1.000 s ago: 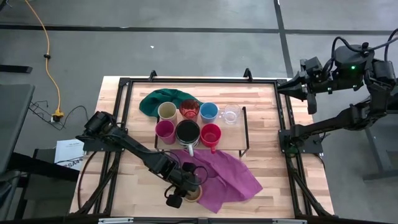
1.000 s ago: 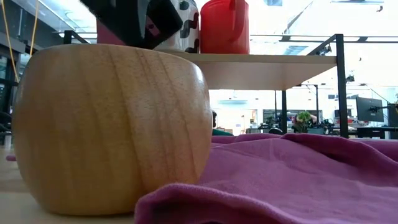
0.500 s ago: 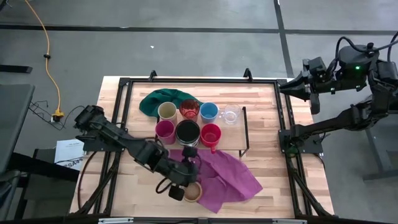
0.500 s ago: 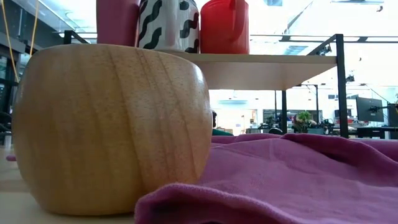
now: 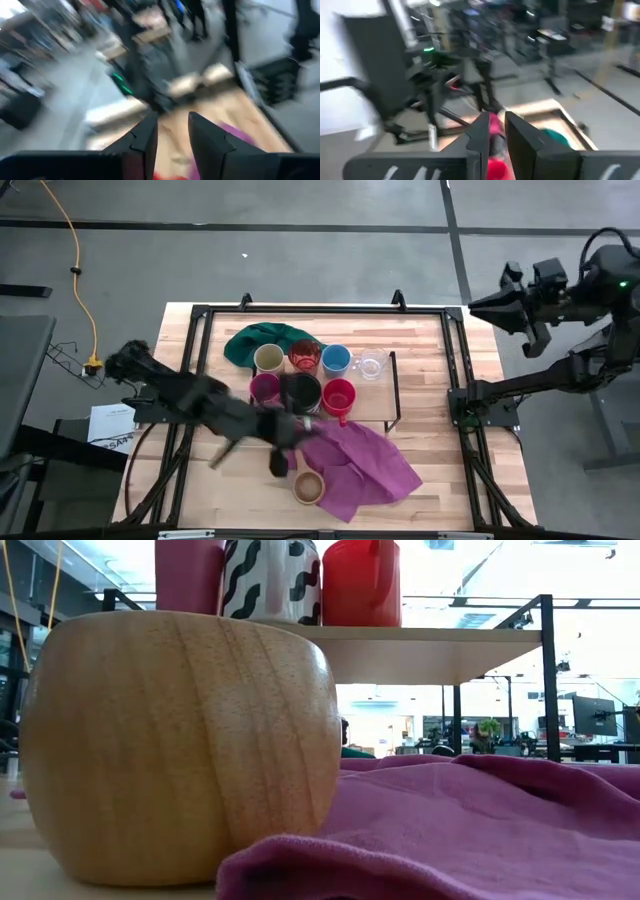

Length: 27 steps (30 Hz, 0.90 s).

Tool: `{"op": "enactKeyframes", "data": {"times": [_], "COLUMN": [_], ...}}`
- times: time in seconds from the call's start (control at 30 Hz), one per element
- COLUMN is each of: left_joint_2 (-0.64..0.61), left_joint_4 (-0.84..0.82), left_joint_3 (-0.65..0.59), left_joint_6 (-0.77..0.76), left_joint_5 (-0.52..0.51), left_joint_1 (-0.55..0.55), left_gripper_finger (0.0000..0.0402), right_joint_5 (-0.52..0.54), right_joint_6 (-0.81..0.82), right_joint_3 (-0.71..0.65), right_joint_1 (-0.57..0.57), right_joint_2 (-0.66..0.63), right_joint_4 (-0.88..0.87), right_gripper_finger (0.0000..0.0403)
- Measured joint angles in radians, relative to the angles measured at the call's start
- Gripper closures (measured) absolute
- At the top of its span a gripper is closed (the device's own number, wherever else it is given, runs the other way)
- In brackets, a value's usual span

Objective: Stack small to large cups/mugs on shelf
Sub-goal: Put the brown mug on the shelf

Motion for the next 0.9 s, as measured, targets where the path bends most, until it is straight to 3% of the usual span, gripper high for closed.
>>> {"op": "enactKeyframes", "data": {"times": [0.2, 0.37, 0.67, 0.9], "left_joint_2": [-0.154, -0.318, -0.522, -0.69], "left_joint_4": [0.062, 0.033, -0.037, -0.03], "left_joint_3": [0.042, 0.012, -0.062, -0.24], "left_joint_6": [0.179, 0.22, 0.236, 0.193], "left_joint_5": [-0.086, -0.152, -0.284, -0.317], "left_joint_1": [-0.001, -0.054, -0.177, -0.183], "left_gripper_finger": [0.0307, 0.0307, 0.0307, 0.0307], "right_joint_5": [-0.174, -0.177, -0.04, 0.132], "right_joint_6": [0.047, 0.101, 0.22, 0.275], "right_joint_3": [-0.223, -0.483, -0.86, -0.993], "right_joint_1": [0.008, 0.106, 0.306, 0.433], "right_joint_2": [-0.021, -0.05, -0.063, 0.002], "right_joint_4": [0.322, 0.577, 1.11, 1.408], "right_gripper_finger": [0.035, 0.035, 0.035, 0.035]}}
